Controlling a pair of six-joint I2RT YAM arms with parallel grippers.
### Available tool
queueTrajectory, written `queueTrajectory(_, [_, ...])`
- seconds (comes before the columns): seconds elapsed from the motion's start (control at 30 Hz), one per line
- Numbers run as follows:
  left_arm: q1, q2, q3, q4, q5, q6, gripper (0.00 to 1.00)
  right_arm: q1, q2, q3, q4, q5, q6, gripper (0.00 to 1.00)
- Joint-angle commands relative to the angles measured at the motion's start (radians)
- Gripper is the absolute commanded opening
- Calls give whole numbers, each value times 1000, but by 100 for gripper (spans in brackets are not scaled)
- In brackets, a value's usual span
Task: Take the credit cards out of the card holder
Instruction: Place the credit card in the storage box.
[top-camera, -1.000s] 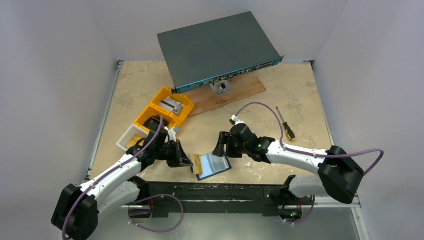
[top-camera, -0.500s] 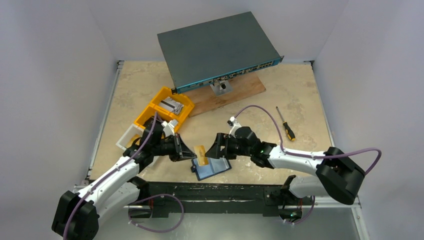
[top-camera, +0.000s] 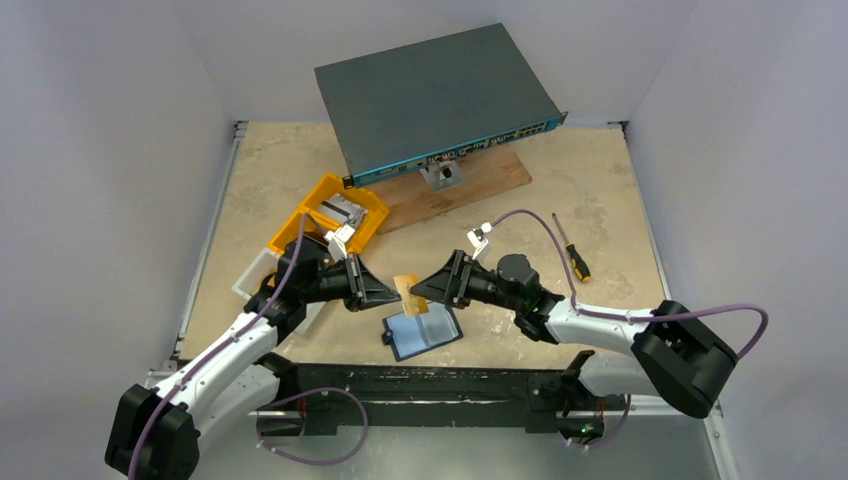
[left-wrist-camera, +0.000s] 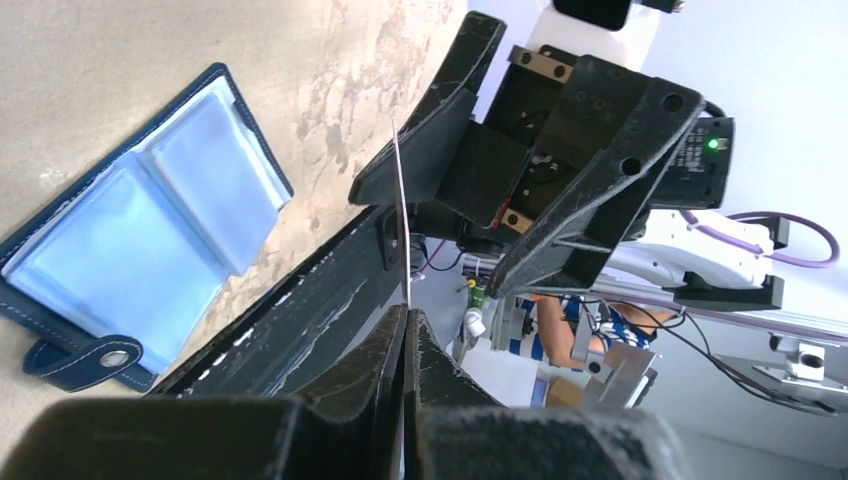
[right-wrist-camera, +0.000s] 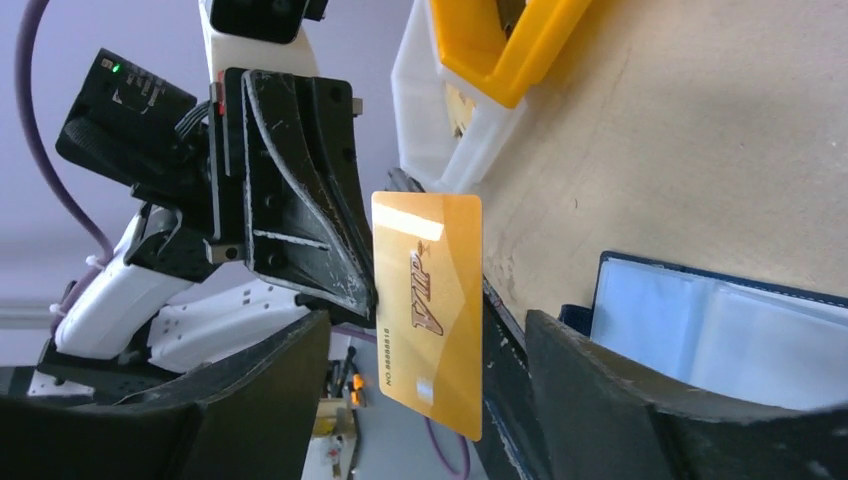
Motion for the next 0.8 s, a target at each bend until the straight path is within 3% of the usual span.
queueTrajectory(0.0, [11,-4,44,90,41,-41,0,-7,34,-32,207,-70,97,62])
queueTrajectory(0.3, [12,0,39,110,55,-55,0,-14,92,-53,351,-114,186,0])
queueTrajectory(0.37, [12,2,36,120,59,-58,3,-14,99,-47,364,-131,194,0])
queueTrajectory(0.5, [14,4,26,147,59,-73,31,-14,131,-33,413,-167,222,0])
queueTrajectory(0.53, [14,5,25,158,60,-78,34,-13,140,-31,427,-175,231,0])
queueTrajectory(0.77, [14,20,27,182,65,-86,37,-14,217,-25,567,-218,306,0])
